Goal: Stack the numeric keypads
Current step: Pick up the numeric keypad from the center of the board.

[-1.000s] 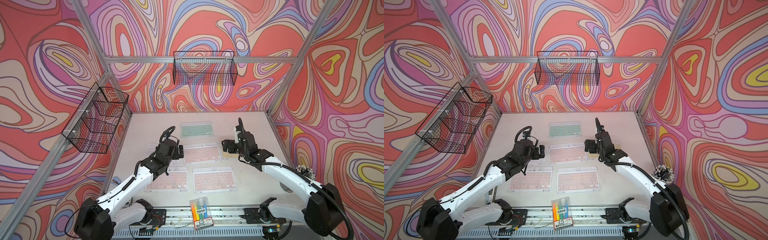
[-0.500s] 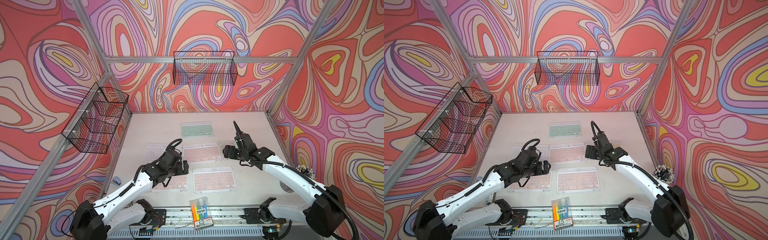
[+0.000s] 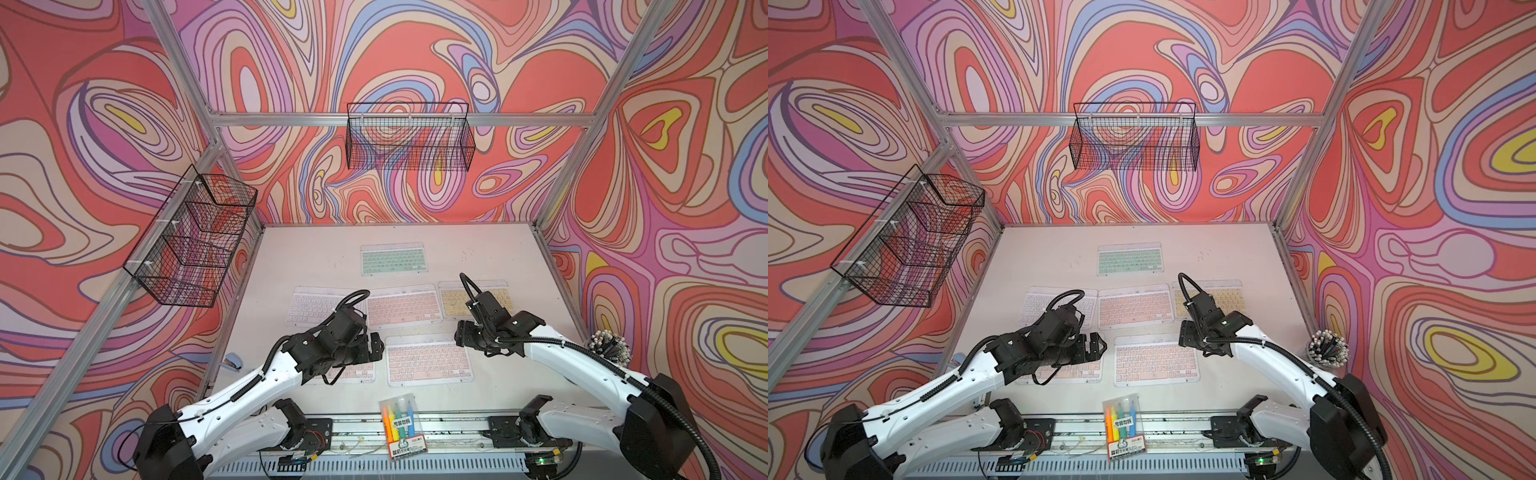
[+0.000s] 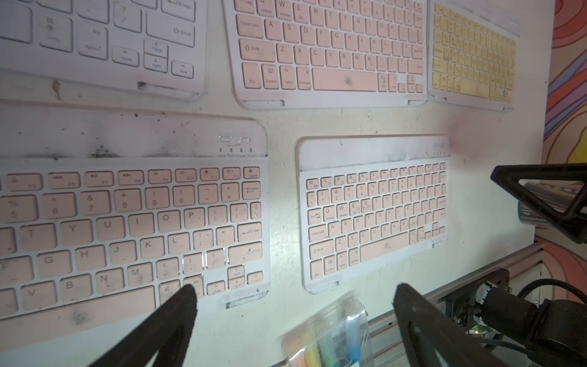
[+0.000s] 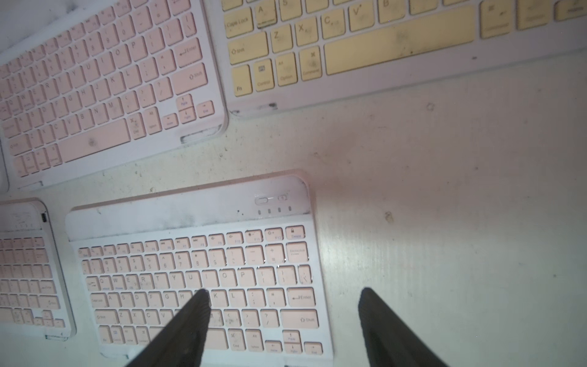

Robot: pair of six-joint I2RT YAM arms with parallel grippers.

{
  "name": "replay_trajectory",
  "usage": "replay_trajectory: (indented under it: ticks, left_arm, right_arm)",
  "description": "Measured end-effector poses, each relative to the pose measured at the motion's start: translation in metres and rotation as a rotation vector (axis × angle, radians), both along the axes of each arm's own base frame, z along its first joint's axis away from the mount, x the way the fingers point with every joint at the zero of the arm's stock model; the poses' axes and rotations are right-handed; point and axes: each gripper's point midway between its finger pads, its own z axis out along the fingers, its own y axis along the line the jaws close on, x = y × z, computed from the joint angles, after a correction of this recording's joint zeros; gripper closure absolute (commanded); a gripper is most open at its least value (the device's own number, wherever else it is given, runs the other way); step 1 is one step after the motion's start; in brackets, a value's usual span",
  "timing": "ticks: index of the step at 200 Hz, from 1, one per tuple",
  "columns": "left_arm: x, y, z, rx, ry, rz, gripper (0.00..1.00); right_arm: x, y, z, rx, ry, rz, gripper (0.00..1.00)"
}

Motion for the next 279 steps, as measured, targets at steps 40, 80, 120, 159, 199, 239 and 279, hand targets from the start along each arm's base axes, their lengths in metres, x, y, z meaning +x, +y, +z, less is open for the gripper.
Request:
replay_trajectory:
  ticks: [40,80,120,159,199,239,279]
  left_arm:
    - [-0.012,-0.025,-0.026,0.073,0.066,-0.093,0.0]
    - [-0.014,-0.047,-0.039,0.075,0.076,-0.143,0.0]
    - [-0.009,-0.058,-0.042,0.063,0.075,-0.149,0.0]
    - [-0.005,-0.068,-0.046,0.063,0.086,-0.152,0.0]
    - [-0.006,-0.07,-0.057,0.08,0.109,-0.156,0.0]
    - [-0.006,-0.074,-0.071,0.096,0.141,-0.162,0.0]
    - [0.001,-0.091,-0.075,0.078,0.15,-0.176,0.0]
  right_arm:
    - [-0.009,-0.003,-0.01,-0.007,0.035,-0.02,0.24]
    - [-0.019,-0.008,-0.018,-0.01,0.062,-0.037,0.27]
    - [-0.02,-0.005,-0.019,0.014,0.065,-0.036,0.28]
    - [-0.019,-0.002,-0.021,0.019,0.069,-0.031,0.28]
    - [-0.022,0.0,-0.031,0.025,0.087,-0.023,0.28]
    - [-0.026,0.0,-0.04,0.027,0.102,-0.021,0.28]
    - [-0.028,0.001,-0.044,0.032,0.108,-0.016,0.28]
